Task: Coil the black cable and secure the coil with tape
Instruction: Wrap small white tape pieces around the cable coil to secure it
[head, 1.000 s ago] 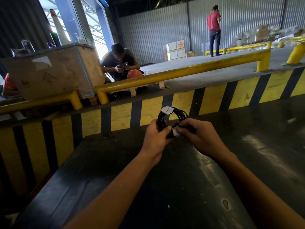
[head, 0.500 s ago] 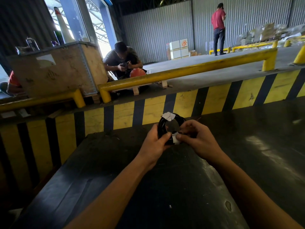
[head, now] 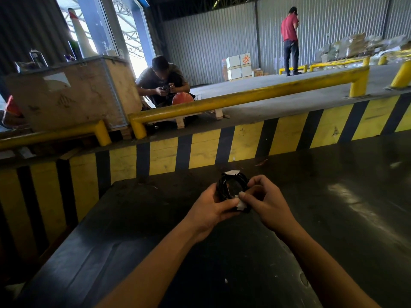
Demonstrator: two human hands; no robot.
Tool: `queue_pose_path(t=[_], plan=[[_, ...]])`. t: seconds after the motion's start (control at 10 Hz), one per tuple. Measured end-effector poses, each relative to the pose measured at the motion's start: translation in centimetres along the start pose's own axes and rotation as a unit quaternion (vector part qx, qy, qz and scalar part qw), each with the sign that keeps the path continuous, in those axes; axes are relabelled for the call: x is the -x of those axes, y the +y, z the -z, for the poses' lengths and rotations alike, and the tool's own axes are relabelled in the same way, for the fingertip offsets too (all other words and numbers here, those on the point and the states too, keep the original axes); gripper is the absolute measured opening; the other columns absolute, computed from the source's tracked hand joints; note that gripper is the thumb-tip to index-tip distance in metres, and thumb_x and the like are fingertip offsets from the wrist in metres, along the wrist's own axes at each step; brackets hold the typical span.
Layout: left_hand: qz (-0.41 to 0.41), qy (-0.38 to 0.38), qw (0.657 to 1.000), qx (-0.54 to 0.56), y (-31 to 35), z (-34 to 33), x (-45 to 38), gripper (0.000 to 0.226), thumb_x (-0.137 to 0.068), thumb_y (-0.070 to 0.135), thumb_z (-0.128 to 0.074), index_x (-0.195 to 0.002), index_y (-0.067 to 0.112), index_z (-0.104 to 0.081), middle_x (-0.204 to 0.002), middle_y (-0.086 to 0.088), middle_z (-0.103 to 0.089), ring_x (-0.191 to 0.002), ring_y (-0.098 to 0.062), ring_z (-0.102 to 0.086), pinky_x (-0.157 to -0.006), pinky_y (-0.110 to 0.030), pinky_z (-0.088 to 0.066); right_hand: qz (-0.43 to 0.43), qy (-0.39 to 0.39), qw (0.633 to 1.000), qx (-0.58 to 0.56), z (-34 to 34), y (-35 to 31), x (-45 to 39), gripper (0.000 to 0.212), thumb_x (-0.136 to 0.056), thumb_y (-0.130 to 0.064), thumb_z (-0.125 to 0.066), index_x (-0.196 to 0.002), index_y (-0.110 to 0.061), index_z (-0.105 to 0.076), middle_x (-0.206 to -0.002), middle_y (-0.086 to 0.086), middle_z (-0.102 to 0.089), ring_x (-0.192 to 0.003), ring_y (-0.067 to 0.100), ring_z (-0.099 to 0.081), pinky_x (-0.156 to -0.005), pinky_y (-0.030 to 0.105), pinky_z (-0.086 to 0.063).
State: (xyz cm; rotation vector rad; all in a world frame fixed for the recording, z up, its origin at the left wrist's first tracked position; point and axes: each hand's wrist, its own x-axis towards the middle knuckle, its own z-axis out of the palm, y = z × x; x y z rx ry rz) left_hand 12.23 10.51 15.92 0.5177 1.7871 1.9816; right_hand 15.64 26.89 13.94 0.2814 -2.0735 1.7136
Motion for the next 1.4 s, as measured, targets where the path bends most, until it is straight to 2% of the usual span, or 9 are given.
queue_pose_path(t=[0.4,0.5,0.6,0.7,0.9,1.0,1.1,1.2,1.4], plan=[[0.096,-0.033,0.995,-0.013,-2.4,1.8,-1.5,0.053,-0.084,-0.001,-0.060,-0.131,0.020,-0.046,-0.130,-0.012,-0.055,-0.115,-0.027,-0.059,-0.096,-0.044,-0.050,0.008,0.011,0.996,0.094,0.0,3.7,0.9,0.020,-0.083,-0.019,-0.064,-0.090,-0.033,-0.051,-0.077,-0.003,-0.062,-0.072,0.001,-0.061,-0.060,0.012,-0.050],[0.160,-0.062,0.985,0.019,-4.3,2.9,-1.8,0.055,-0.085,-0.005,-0.058,-0.134,0.016,-0.046,-0.131,-0.015,-0.056,-0.115,-0.029,-0.060,-0.097,-0.044,-0.049,-0.071,0.088,0.990,0.089,0.5,6.2,1.3,0.025,-0.081,-0.026,-0.067,-0.101,-0.024,-0.052,-0.090,-0.007,-0.058,-0.077,0.005,-0.059,-0.058,0.016,-0.048],[0.219,-0.083,0.971,0.056,-7.4,4.1,-2.1,0.054,-0.084,-0.006,-0.059,-0.133,0.015,-0.048,-0.134,-0.017,-0.053,-0.116,-0.030,-0.059,-0.096,-0.043,-0.050,-0.227,-0.013,0.972,0.053,0.8,9.6,2.3,0.032,-0.082,-0.035,-0.063,-0.109,-0.020,-0.053,-0.102,-0.003,-0.059,-0.090,0.013,-0.060,-0.075,0.031,-0.054],[0.285,-0.067,0.953,0.081,-11.1,5.3,-2.4,0.055,-0.083,-0.007,-0.058,-0.133,0.014,-0.048,-0.135,-0.018,-0.053,-0.116,-0.031,-0.059,-0.097,-0.044,-0.049,-0.320,-0.132,0.938,0.030,-0.3,13.2,4.1,0.025,-0.085,-0.029,-0.061,-0.108,-0.022,-0.055,-0.098,0.001,-0.062,-0.083,0.016,-0.063,-0.071,0.030,-0.054],[0.364,0.118,0.923,0.035,-18.4,5.9,-2.6,0.064,-0.085,-0.004,-0.061,-0.141,0.003,-0.032,-0.130,-0.021,-0.055,-0.101,-0.027,-0.067,-0.080,-0.035,-0.059,-0.409,-0.096,0.904,0.078,-3.7,20.2,6.5,0.034,-0.081,-0.016,-0.068,-0.112,-0.009,-0.055,-0.097,0.010,-0.065,-0.073,0.018,-0.061,-0.062,0.030,-0.051],[0.373,0.156,0.915,0.008,-20.4,6.2,-2.8,0.044,-0.086,-0.007,-0.058,-0.128,-0.002,-0.046,-0.126,-0.021,-0.057,-0.102,-0.025,-0.064,-0.075,-0.030,-0.058,-0.452,-0.105,0.881,0.095,-5.4,22.3,6.9,0.037,-0.082,-0.020,-0.066,-0.116,-0.013,-0.052,-0.106,0.008,-0.063,-0.087,0.021,-0.063,-0.072,0.033,-0.054],[0.378,0.182,0.907,-0.039,-21.7,6.4,-2.7,0.043,-0.086,-0.010,-0.057,-0.127,-0.004,-0.048,-0.125,-0.021,-0.056,-0.107,-0.027,-0.061,-0.082,-0.032,-0.056,-0.471,-0.110,0.868,0.115,-6.6,23.6,7.2,0.037,-0.083,-0.021,-0.065,-0.117,-0.015,-0.052,-0.107,0.005,-0.062,-0.087,0.017,-0.062,-0.071,0.030,-0.052],[0.396,0.189,0.896,-0.062,-22.6,6.7,-2.5,0.060,-0.086,-0.008,-0.059,-0.140,0.000,-0.034,-0.136,-0.021,-0.049,-0.117,-0.028,-0.056,-0.089,-0.033,-0.053,-0.466,-0.116,0.866,0.141,-7.3,23.9,7.4,0.038,-0.084,-0.023,-0.063,-0.119,-0.015,-0.052,-0.104,0.003,-0.060,-0.083,0.012,-0.057,-0.065,0.023,-0.044],[0.404,0.167,0.896,-0.078,-22.9,6.9,-2.8,0.060,-0.085,-0.001,-0.062,-0.139,0.007,-0.038,-0.133,-0.016,-0.051,-0.115,-0.024,-0.055,-0.094,-0.037,-0.051,-0.433,-0.152,0.869,0.185,-7.2,23.4,7.2,0.055,-0.082,-0.024,-0.065,-0.131,-0.016,-0.041,-0.129,0.008,-0.055,-0.109,0.020,-0.055,-0.089,0.031,-0.047]])
